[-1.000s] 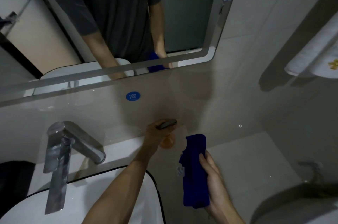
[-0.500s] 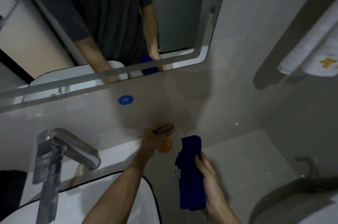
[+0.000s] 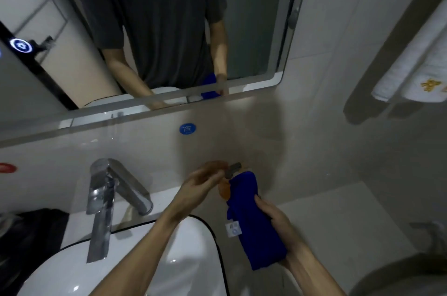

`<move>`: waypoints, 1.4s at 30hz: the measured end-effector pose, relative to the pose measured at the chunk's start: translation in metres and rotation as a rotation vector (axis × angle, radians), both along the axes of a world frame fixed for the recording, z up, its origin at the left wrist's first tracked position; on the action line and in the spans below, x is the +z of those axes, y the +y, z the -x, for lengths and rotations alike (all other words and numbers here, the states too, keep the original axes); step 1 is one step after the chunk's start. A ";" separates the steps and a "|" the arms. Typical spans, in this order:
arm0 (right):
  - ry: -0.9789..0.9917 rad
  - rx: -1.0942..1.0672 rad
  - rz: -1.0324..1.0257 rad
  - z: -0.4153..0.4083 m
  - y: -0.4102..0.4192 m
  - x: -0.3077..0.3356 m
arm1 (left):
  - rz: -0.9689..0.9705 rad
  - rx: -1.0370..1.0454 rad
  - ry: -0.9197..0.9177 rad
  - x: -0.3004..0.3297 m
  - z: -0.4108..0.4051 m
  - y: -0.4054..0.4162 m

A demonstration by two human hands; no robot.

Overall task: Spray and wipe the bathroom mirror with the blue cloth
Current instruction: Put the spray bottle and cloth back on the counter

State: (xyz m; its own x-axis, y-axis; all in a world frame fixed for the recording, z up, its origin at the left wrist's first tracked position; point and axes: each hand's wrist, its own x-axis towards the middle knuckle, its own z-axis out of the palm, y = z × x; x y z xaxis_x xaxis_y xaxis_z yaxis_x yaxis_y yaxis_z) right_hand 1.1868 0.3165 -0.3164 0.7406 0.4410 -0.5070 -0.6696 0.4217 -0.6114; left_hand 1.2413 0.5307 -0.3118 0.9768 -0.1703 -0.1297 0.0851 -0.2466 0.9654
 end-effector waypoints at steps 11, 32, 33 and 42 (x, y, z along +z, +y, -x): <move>-0.060 0.299 -0.118 0.017 -0.005 0.040 | -0.236 -0.285 -0.061 0.061 0.040 0.007; -0.164 -0.010 0.431 0.004 -0.042 -0.027 | -0.117 0.266 0.072 0.011 0.094 -0.018; -0.160 -0.006 0.468 0.000 -0.041 -0.030 | -0.225 0.226 0.051 0.007 0.088 -0.019; -0.100 0.218 0.865 -0.043 -0.029 -0.083 | -1.175 -0.421 0.058 -0.056 0.021 -0.029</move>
